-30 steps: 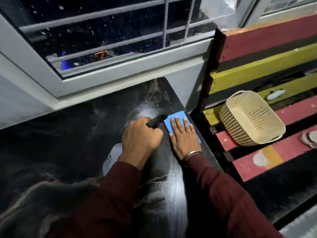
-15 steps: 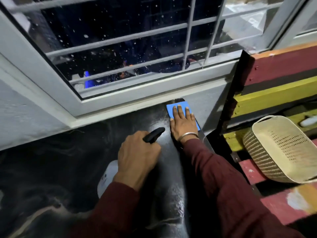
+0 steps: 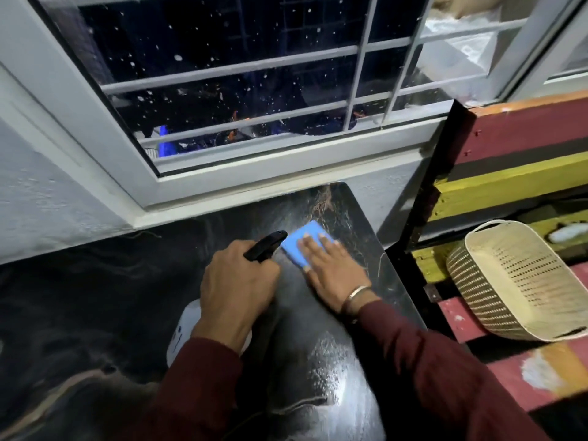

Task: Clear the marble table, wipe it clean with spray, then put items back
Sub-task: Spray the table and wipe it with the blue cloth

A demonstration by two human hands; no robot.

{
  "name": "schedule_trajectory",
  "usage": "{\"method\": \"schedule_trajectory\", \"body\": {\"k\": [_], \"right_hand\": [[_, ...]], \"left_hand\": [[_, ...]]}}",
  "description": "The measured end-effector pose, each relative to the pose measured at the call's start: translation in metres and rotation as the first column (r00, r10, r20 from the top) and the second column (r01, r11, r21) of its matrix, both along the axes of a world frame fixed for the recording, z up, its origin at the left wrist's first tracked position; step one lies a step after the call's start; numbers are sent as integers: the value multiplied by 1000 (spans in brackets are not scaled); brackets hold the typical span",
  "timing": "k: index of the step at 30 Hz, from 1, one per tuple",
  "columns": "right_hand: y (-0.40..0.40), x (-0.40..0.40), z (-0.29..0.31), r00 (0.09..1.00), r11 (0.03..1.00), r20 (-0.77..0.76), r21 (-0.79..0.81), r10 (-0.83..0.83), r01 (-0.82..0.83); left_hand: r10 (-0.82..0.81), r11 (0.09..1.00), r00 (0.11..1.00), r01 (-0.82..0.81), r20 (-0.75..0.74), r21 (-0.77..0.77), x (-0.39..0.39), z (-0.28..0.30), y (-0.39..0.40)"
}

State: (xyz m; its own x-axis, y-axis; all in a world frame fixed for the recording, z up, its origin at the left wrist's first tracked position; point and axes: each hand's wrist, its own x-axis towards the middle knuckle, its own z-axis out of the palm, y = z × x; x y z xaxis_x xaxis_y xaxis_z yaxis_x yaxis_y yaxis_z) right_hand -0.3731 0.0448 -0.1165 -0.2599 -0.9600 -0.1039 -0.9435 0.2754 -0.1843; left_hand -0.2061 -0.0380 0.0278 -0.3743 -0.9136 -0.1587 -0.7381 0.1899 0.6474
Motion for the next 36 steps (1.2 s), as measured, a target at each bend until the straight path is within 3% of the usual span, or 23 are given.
{"method": "schedule_trajectory", "body": {"k": [3, 9, 18, 21, 22, 23, 26, 27, 29, 31, 34, 36], "right_hand": [[18, -16, 5, 956, 956, 8, -8, -294, 294], [112, 45, -2, 778, 778, -7, 15, -628, 629], [221, 146, 9, 449, 449, -2, -21, -893, 893], [217, 165, 9, 275, 275, 17, 46, -961, 960], [207, 169, 10, 262, 262, 20, 43, -965, 964], [192, 175, 9, 332, 332, 13, 24, -943, 943], [158, 219, 1, 757, 756, -38, 32, -652, 654], [164, 234, -1, 846, 846, -27, 21, -532, 533], [188, 228, 5, 924, 924, -7, 13, -383, 383], [220, 195, 7, 886, 887, -68, 13, -459, 461], [264, 150, 11, 647, 644, -44, 65, -761, 762], [280, 159, 8, 512, 511, -28, 43, -859, 859]], "left_hand": [[-34, 999, 999, 34, -17, 1, 22, 6, 4], [-56, 998, 998, 56, 3, 8, 61, 16, 8], [-210, 978, 976, 210, 53, -8, 112, 30, 26], [-258, 966, 965, 259, 42, -20, 121, 34, 32], [-282, 959, 958, 283, 42, -22, 123, 35, 36], [-294, 955, 955, 295, 37, -24, 124, 35, 38], [-334, 942, 942, 334, 30, -7, 122, 36, 46], [-352, 936, 936, 352, 22, 1, 121, 35, 52], [-361, 933, 933, 361, -1, -9, 119, 36, 58], [-376, 926, 926, 376, -8, -23, 119, 36, 68], [-394, 919, 919, 393, -7, -26, 123, 35, 78], [-397, 918, 918, 396, -3, -23, 129, 32, 80]]}}
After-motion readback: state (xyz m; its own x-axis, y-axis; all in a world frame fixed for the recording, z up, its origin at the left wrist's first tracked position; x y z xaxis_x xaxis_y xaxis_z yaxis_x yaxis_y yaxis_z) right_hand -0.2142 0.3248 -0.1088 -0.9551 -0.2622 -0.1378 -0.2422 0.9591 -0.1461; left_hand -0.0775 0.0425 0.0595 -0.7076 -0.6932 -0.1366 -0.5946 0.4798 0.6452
